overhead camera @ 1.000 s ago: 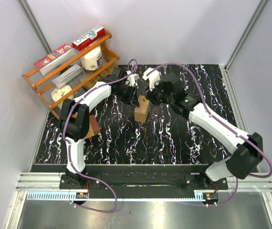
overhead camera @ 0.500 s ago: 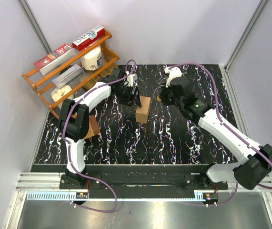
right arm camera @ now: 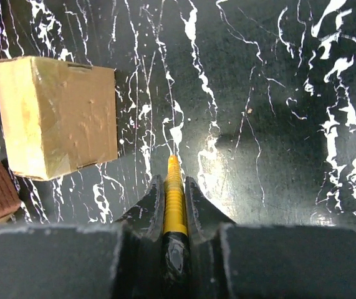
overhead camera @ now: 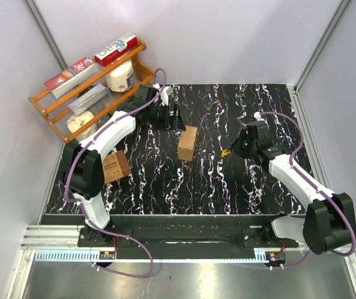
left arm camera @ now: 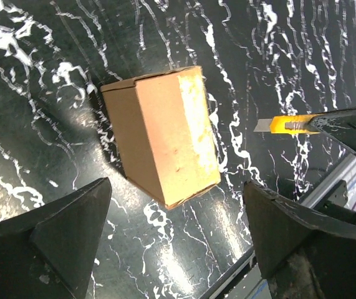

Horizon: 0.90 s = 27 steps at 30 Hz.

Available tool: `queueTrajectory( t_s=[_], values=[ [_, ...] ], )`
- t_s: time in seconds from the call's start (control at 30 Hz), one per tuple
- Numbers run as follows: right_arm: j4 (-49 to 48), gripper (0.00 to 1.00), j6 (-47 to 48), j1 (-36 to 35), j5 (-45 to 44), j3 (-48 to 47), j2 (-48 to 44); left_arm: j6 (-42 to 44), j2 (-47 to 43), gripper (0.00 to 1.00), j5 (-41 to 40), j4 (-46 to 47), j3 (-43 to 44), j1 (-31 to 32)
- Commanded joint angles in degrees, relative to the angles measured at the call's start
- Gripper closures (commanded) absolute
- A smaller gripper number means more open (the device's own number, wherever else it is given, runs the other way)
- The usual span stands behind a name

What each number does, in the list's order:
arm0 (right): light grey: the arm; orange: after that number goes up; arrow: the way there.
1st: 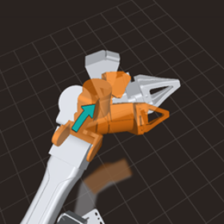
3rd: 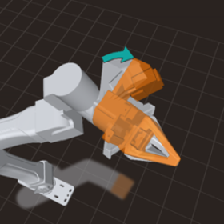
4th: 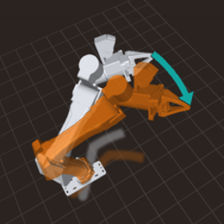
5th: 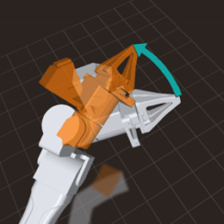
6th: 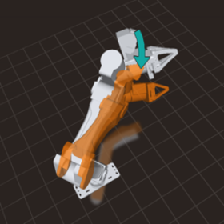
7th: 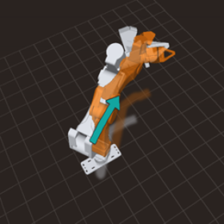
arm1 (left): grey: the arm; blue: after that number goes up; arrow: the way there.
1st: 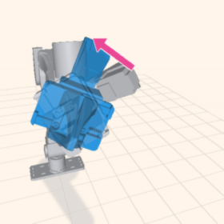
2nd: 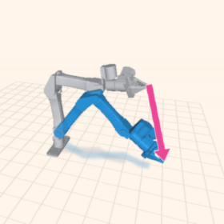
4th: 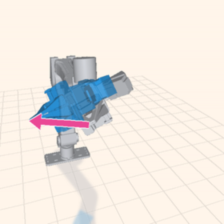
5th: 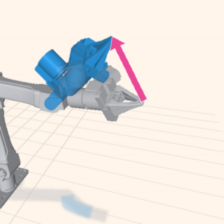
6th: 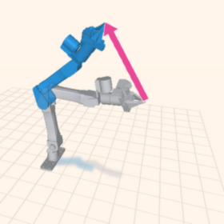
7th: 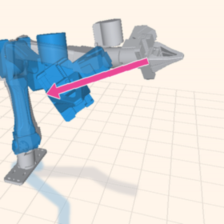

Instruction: Unpack the express box

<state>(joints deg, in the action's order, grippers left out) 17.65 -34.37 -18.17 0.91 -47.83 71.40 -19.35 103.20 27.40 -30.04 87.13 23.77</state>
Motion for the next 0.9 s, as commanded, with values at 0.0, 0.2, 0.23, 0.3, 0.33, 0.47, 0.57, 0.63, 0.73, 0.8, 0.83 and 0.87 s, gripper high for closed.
queueTrajectory(
  t_s=[0.0, 0.2, 0.23, 0.3, 0.33, 0.47, 0.57, 0.63, 0.73, 0.8, 0.83, 0.87],
  values=[
    [-9.4, 0.87, -8.2, 3.2, 5.3, 2.7, 1.2, -4.4, -3.5, 0.08, -8.3, 2.8, -2.4, 0.8],
    [-10.6, 0.68, -10.5, 6.0, 2.8, 6.1, 3.4, -5.0, -4.1, 0.07, -12.2, 1.7, -3.6, 1.6],
    [-10.6, 0.65, -10.5, 6.1, 1.9, 6.3, 3.3, -5.2, -4.2, 0.07, -12.5, 1.6, -3.8, 1.7],
    [-8.5, 0.6, -10.5, 6.1, -0.7, 6.5, 2.6, -5.3, -4.1, 0.06, -12.6, 1.7, -4.1, 1.7],
    [-7.7, 0.59, -10.6, 6.1, -2.9, 6.4, 2.3, -5.3, -4.0, 0.06, -12.6, 1.6, -4.0, 1.9],
    [-3.0, 0.52, -11.3, 6.1, -9.7, 6.4, 0.4, -4.9, -3.5, 0.06, -13.1, 1.7, -3.6, 2.6],
    [0.8, 0.47, -10.8, 6.1, -13.3, 5.1, -0.9, -2.7, -3.0, 0.06, -17.3, -0.3, -2.5, 4.7],
    [3.0, 0.41, -10.4, 6.1, -16.0, 3.7, -1.3, -1.6, -2.1, 0.06, -20.1, -1.6, -0.9, 6.4],
    [7.9, 0.3, -10.3, 6.1, -19.9, 1.5, -1.4, -1.7, -0.9, 0.06, -23.4, -2.9, 0.2, 7.2],
    [9.8, 0.23, -10.0, 6.1, -21.7, 0.8, -2.7, -1.8, -0.4, 0.06, -24.3, -3.2, 0.8, 7.3],
    [9.9, 0.2, -9.8, 6.1, -22.2, 0.8, -3.3, -1.8, 0.0, 0.06, -24.6, -3.3, 1.0, 7.6],
    [9.8, 0.14, -9.6, 6.1, -22.4, 0.9, -3.9, -1.7, 0.2, 0.06, -25.2, -3.4, 1.3, 7.9]
  ],
)
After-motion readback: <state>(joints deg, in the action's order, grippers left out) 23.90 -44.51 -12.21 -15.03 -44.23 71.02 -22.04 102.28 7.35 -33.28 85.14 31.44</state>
